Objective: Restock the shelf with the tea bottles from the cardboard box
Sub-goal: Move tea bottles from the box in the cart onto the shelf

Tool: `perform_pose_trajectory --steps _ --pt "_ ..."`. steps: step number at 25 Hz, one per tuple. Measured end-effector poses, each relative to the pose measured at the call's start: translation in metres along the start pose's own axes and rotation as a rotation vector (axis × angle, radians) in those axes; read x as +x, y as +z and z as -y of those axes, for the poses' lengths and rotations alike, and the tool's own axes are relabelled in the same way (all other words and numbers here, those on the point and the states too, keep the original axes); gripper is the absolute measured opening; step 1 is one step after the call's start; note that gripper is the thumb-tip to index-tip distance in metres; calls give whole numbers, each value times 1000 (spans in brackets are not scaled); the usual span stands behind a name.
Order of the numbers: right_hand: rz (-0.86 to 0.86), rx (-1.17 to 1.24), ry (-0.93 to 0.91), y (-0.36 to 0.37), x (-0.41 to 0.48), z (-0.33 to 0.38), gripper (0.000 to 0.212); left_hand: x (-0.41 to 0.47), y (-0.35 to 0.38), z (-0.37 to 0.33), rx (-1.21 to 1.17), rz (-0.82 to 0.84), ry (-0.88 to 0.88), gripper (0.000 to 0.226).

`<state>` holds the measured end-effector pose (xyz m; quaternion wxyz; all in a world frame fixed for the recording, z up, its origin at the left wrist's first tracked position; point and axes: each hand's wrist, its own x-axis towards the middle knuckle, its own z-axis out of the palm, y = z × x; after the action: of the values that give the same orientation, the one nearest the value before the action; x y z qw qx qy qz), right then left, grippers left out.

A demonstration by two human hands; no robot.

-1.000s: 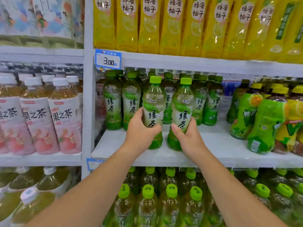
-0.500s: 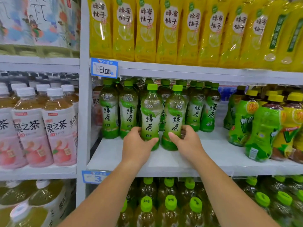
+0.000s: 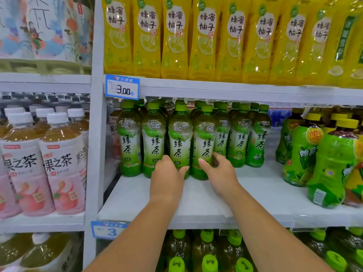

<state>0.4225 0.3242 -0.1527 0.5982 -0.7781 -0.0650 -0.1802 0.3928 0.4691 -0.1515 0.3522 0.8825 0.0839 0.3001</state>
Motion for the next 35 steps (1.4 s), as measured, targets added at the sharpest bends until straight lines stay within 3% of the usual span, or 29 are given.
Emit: perform_pose_trajectory --steps 8,17,35 --pt "-14 -3 29 -1 1 -7 52 3 1 11 -147 10 6 21" --pt "-14 -21 17 1 0 -6 50 8 6 6 53 -6 40 29" --pt "-14 -118 32 0 -10 6 59 1 -1 5 -34 4 10 27"
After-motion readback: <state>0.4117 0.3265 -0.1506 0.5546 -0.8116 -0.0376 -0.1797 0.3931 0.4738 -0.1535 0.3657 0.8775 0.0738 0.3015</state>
